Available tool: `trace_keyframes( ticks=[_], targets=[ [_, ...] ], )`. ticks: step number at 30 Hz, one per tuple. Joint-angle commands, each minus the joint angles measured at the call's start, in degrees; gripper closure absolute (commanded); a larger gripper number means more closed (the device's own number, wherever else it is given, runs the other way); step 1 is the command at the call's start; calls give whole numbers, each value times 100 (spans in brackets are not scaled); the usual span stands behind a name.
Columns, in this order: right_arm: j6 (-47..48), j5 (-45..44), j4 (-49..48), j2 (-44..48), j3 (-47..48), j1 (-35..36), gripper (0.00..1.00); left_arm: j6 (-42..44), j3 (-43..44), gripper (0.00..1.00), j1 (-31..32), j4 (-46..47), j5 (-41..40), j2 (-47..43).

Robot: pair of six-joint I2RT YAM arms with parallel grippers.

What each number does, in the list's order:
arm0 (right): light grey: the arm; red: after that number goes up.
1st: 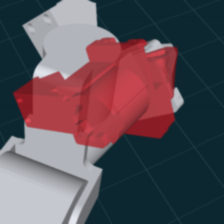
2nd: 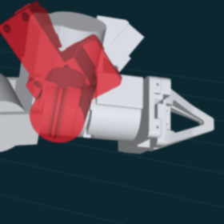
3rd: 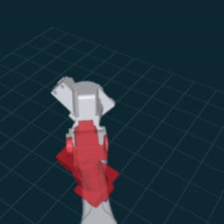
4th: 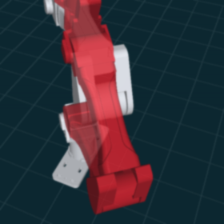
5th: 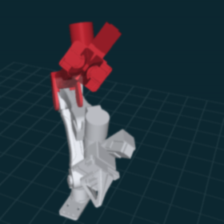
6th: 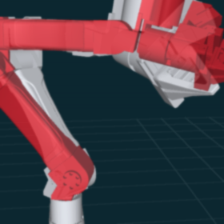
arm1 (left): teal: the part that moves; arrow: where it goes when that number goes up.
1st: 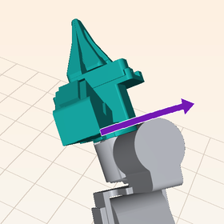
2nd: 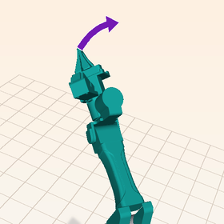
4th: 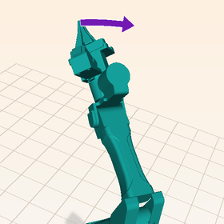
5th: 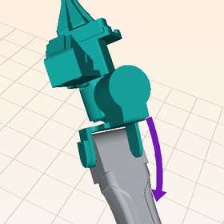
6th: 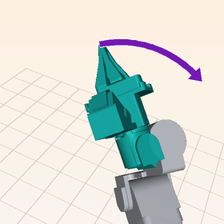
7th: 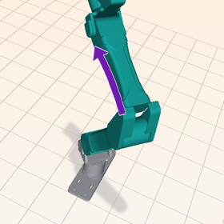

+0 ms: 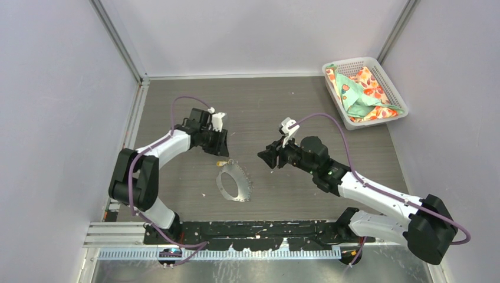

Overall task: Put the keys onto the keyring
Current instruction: Pick up the keyring from the center of the board.

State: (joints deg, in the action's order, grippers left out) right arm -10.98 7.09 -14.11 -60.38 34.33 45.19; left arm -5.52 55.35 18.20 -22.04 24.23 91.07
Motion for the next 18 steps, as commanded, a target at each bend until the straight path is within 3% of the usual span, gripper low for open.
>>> trace_keyframes(
  ticks=[1,18],
  targets=[
    [-127,161,-376,50,-9,-68,51,-132,-120,63,43,86,-8,-87],
    [-324,412,-429,57,-30,-186,60,-250,-281,69,136,494,-319,-148]
  ],
)
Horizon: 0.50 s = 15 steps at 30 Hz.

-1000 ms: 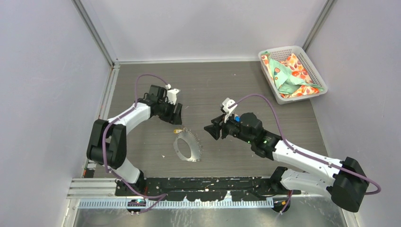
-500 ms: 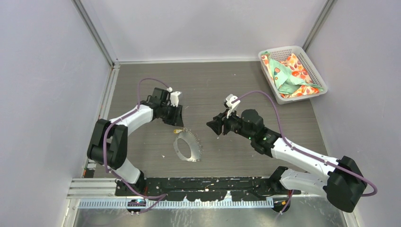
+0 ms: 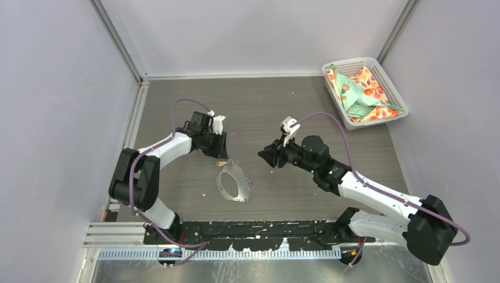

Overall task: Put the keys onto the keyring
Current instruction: Pick up the keyring from the center of the board.

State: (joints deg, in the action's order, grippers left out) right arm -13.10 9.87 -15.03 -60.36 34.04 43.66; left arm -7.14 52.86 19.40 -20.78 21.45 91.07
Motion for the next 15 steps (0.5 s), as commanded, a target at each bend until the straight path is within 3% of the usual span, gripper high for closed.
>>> trace_keyframes(
  ticks=[1,8,15],
  targets=[
    [-128,140,-350,45,-7,-28,61,-108,-26,69,12,379,-32,-146],
    [-172,186,-394,49,-29,-58,64,-121,-51,70,27,468,-33,-105],
    [-262,226,-458,31,-43,-80,70,-180,-116,88,47,506,-88,-94]
  ],
)
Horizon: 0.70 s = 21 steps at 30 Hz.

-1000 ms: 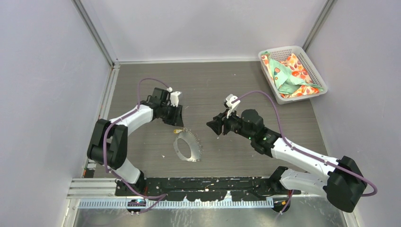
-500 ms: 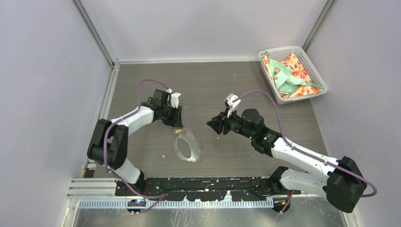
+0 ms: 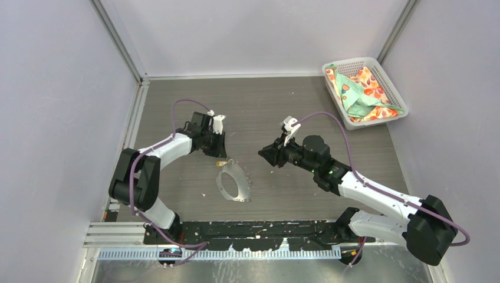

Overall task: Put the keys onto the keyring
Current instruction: Pick up the keyring from the center of the board.

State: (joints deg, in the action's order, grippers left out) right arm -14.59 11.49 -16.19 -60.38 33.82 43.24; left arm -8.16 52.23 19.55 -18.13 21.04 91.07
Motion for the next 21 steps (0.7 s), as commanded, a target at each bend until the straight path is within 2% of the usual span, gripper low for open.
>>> trace_keyframes(
  ticks=[1,10,14,21],
  targets=[
    [-114,64,-342,27,-17,-48,70,-80,-59,90,38,240,-47,-90],
    [-166,107,-377,65,-47,-70,75,-66,-39,99,49,300,-96,-148],
    [-142,117,-377,89,-48,-75,76,65,63,99,49,195,62,-213],
    [-55,234,-324,174,22,-79,78,490,653,100,49,-632,701,-545]
  ],
)
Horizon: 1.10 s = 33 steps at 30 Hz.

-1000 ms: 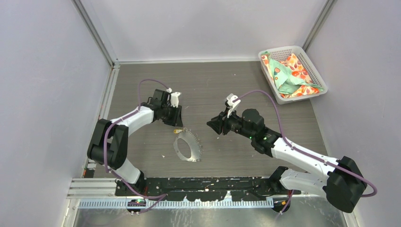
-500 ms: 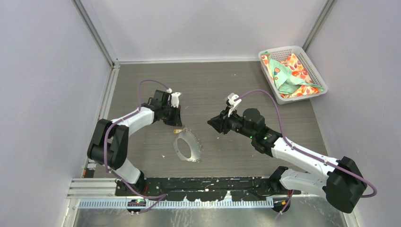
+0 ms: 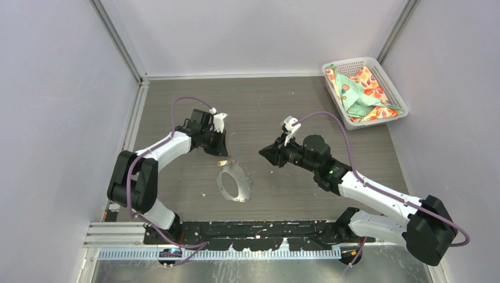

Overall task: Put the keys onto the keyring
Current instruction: Pick up the keyring from the center of the board.

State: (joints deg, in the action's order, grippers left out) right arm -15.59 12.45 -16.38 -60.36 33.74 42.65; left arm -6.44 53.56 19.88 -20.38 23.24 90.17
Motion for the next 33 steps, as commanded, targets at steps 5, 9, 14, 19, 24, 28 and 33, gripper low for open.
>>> trace_keyframes(
  ticks=[5,9,14,19,24,28,33],
  targets=[
    [41,323,-200,246,133,-23,81,400,797,100,44,-832,934,-843],
    [48,405,-102,370,201,-27,81,528,802,100,147,-981,1162,-1194],
    [117,475,145,631,290,-28,81,625,796,99,288,-999,1618,-1696],
    [173,703,328,931,358,-29,76,832,981,99,412,-986,2047,-2181],
    [-3,1299,239,1081,383,-24,71,719,1166,99,501,-863,2538,-2521],
    [-289,2017,43,1007,394,-17,70,379,1233,100,582,-606,2802,-2709],
    [-356,2010,33,1011,270,-20,67,205,1278,99,664,-467,3166,-2789]
  ],
)
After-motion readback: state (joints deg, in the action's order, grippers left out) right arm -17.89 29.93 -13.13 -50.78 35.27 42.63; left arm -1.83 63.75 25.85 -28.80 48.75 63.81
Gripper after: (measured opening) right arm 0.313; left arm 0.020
